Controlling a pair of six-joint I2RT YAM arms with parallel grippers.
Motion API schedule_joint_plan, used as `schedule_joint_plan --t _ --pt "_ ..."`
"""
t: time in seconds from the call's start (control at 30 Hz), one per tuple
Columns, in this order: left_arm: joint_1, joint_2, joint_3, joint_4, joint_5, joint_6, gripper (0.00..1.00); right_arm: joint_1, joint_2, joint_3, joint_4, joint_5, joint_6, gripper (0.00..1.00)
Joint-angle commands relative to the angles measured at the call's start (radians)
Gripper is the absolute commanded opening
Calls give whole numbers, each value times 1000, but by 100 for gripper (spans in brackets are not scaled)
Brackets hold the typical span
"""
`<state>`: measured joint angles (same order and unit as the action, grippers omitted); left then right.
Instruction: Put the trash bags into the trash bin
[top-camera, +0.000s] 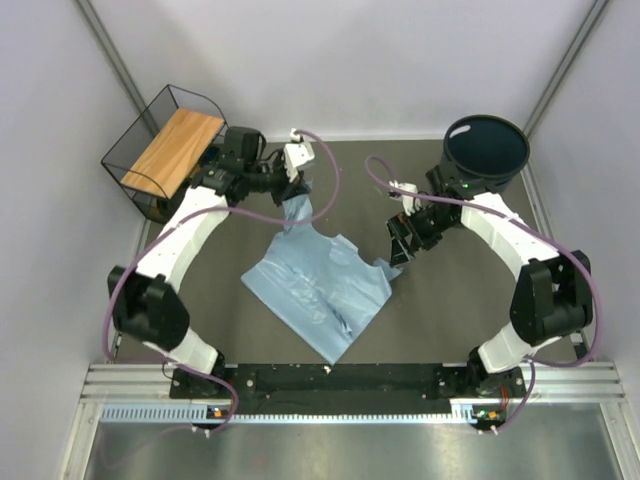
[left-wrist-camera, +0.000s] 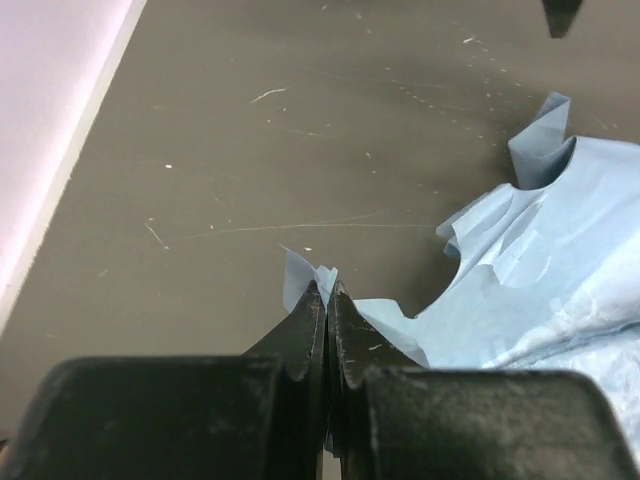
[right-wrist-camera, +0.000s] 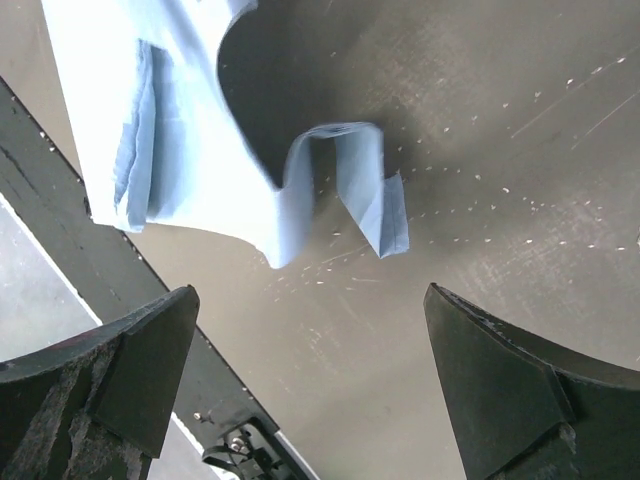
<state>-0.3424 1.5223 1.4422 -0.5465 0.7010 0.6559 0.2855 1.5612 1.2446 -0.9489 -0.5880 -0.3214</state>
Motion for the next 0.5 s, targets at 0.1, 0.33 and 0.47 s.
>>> schedule_joint_plan --t 0.1,0.33,0.47 --pt "40 229 178 106 38 -125 0 -8 72 -11 82 69 -1 91" --pt "86 302 162 94 81 -92 0 -6 134 -11 157 152 58 81" --pt "97 300 136 102 78 -84 0 10 180 -25 185 125 76 79"
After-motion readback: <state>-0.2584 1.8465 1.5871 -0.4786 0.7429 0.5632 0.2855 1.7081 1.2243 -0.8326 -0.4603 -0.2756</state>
